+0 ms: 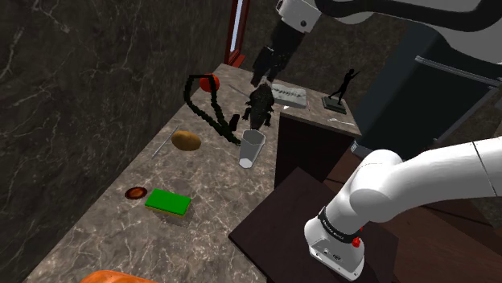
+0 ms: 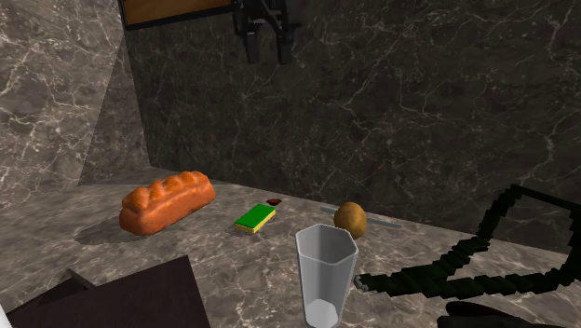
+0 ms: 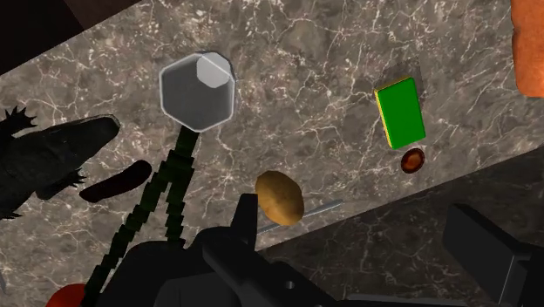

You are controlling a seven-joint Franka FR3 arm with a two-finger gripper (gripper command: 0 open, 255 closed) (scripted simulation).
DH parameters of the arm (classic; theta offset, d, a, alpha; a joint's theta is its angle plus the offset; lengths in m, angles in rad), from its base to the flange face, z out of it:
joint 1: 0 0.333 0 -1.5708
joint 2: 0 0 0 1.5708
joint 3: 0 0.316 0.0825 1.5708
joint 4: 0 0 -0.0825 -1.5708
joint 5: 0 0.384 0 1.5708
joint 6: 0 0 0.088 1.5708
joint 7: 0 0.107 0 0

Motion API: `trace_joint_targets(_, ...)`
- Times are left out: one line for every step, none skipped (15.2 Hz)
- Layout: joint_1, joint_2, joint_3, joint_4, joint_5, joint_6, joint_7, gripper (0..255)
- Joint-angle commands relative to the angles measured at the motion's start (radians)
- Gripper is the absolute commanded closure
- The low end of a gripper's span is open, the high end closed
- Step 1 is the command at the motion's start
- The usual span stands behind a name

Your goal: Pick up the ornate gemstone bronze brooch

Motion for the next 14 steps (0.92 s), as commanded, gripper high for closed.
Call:
trace_joint_targets(0.009,0.043,0.026,-0.009,0.008,0.038,0.019,0)
trace_joint_targets(0.014,0.07,0.038,-0.008,0.011,0.057,0.029,0)
trace_joint_targets(0.018,0.098,0.051,-0.007,0.013,0.076,0.038,0)
trace_joint_targets(0.022,0.126,0.063,-0.004,0.015,0.094,0.048,0)
trace_joint_targets(0.026,0.155,0.075,0.0,0.017,0.112,0.058,0)
trace_joint_targets(0.03,0.185,0.088,0.005,0.018,0.13,0.068,0)
trace_joint_targets(0.033,0.216,0.1,0.01,0.018,0.148,0.078,0)
trace_joint_targets(0.037,0.247,0.112,0.017,0.017,0.165,0.088,0)
trace_joint_targets(0.041,0.279,0.123,0.025,0.016,0.181,0.099,0)
trace_joint_targets(0.044,0.312,0.134,0.034,0.014,0.197,0.11,0)
trace_joint_targets(0.048,0.345,0.146,0.044,0.012,0.213,0.121,0)
trace_joint_targets(0.051,0.378,0.156,0.054,0.008,0.228,0.132,0)
trace_joint_targets(0.055,0.412,0.167,0.066,0.004,0.242,0.144,0)
trace_joint_targets(0.059,0.447,0.177,0.079,-0.002,0.256,0.156,0)
